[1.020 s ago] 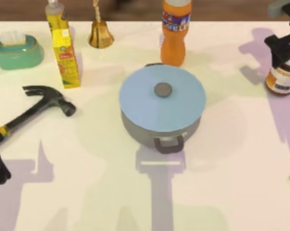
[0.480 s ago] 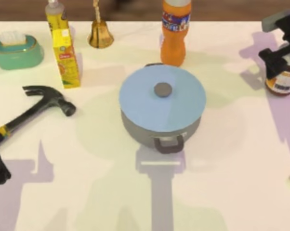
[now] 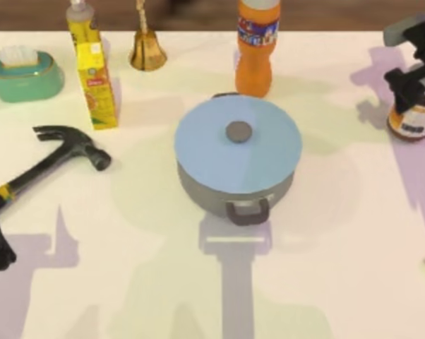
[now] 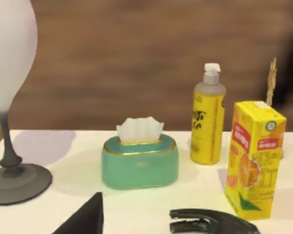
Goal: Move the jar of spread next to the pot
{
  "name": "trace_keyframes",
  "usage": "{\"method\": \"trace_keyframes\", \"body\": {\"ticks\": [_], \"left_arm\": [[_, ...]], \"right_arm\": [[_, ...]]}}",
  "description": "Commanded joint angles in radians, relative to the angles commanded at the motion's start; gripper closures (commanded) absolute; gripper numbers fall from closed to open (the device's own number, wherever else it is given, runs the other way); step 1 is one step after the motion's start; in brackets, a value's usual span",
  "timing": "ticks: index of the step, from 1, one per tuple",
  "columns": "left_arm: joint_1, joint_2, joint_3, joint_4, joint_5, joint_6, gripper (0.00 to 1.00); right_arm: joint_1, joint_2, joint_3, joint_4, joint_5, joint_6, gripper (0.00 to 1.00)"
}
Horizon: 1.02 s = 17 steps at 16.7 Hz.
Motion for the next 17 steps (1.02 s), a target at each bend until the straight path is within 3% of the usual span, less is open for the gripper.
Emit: {"method": "trace_keyframes", "body": {"ticks": [5,17], "left_arm": [[0.000,0.000,0.000,0.000,0.000,0.000,0.00],[0.000,0.000,0.000,0.000,0.000,0.000,0.00]], "right_arm": [[0.000,0.000,0.000,0.000,0.000,0.000,0.98],[-0.001,-0.039,-0.039,-0.003,-0.002,0.001,1.00]]}}
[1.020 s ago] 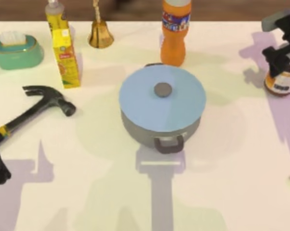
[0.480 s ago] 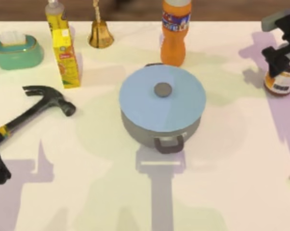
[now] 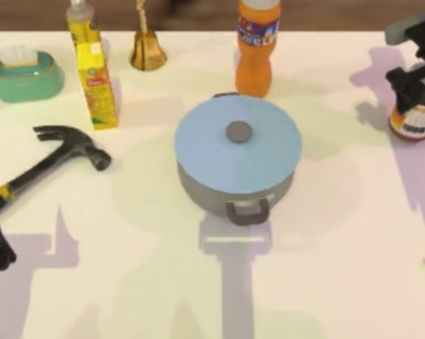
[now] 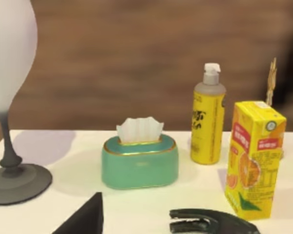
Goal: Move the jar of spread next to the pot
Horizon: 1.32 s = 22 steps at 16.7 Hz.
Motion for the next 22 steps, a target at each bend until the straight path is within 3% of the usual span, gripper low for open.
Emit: {"method": "trace_keyframes", "body": {"ticks": [9,16,19,22], "left_arm": [[0.000,0.000,0.000,0.000,0.000,0.000,0.00],[0.000,0.000,0.000,0.000,0.000,0.000,0.00],[0.000,0.000,0.000,0.000,0.000,0.000,0.00],[0.000,0.000,0.000,0.000,0.000,0.000,0.00]], "right_arm": [[0.013,-0.434,-0.390,-0.035,-0.003,0.004,1.00],[0.011,-0.469,-0.425,-0.039,-0.004,0.007,1.00],[0.039,-0.457,-0.431,-0.025,0.002,0.074,1.00],[0.092,-0.440,-0.447,0.006,0.017,0.234,1.00]]}}
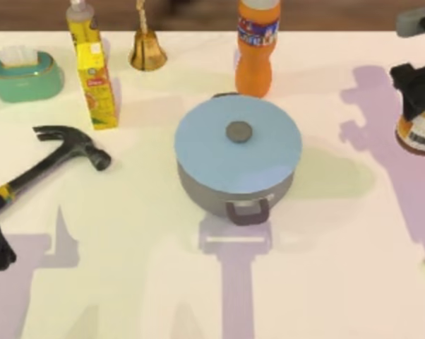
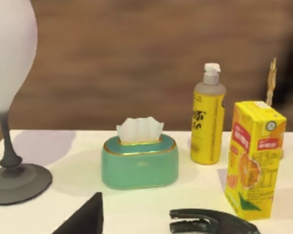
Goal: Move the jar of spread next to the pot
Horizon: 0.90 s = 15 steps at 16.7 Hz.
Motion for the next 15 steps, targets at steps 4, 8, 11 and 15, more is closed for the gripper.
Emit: {"method": "trace_keyframes", "body": {"ticks": [4,8,11,15], "left_arm": [[0.000,0.000,0.000,0.000,0.000,0.000,0.00],[0.000,0.000,0.000,0.000,0.000,0.000,0.00],[0.000,0.000,0.000,0.000,0.000,0.000,0.00],[0.000,0.000,0.000,0.000,0.000,0.000,0.00]], "right_arm": [[0.090,0.022,-0.029,0.058,0.026,0.289,1.00],[0.167,0.037,-0.060,0.107,0.048,0.498,1.00],[0.189,0.040,-0.070,0.120,0.054,0.543,1.00],[0.184,0.036,-0.071,0.122,0.051,0.543,1.00]]}}
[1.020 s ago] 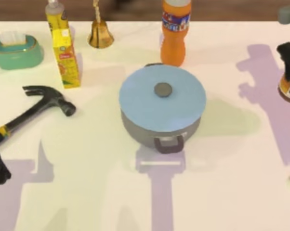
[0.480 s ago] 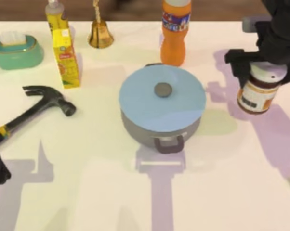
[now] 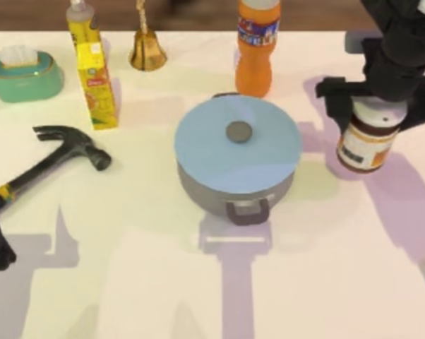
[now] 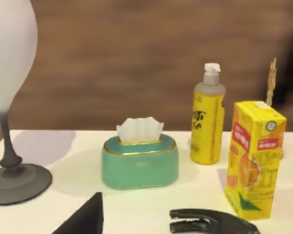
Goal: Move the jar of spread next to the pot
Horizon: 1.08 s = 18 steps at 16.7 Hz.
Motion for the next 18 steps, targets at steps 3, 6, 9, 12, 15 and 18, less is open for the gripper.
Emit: {"method": "trace_keyframes", "body": {"ticks": [3,6,9,12,15,18], "left_arm": [[0.000,0.000,0.000,0.000,0.000,0.000,0.00],[0.000,0.000,0.000,0.000,0.000,0.000,0.00],[0.000,0.000,0.000,0.000,0.000,0.000,0.00],[0.000,0.000,0.000,0.000,0.000,0.000,0.00],[0.000,0.000,0.000,0.000,0.000,0.000,0.00],[0.000,0.000,0.000,0.000,0.000,0.000,0.00]], "right_arm": [[0.000,0.017,-0.046,0.061,0.000,0.002,1.00],[0.003,0.041,-0.106,0.146,0.002,0.001,1.00],[0.005,0.050,-0.127,0.173,0.003,0.001,1.00],[0.005,0.050,-0.127,0.173,0.003,0.001,0.92],[0.005,0.050,-0.127,0.173,0.003,0.001,0.70],[0.005,0.050,-0.127,0.173,0.003,0.001,0.47]]}}
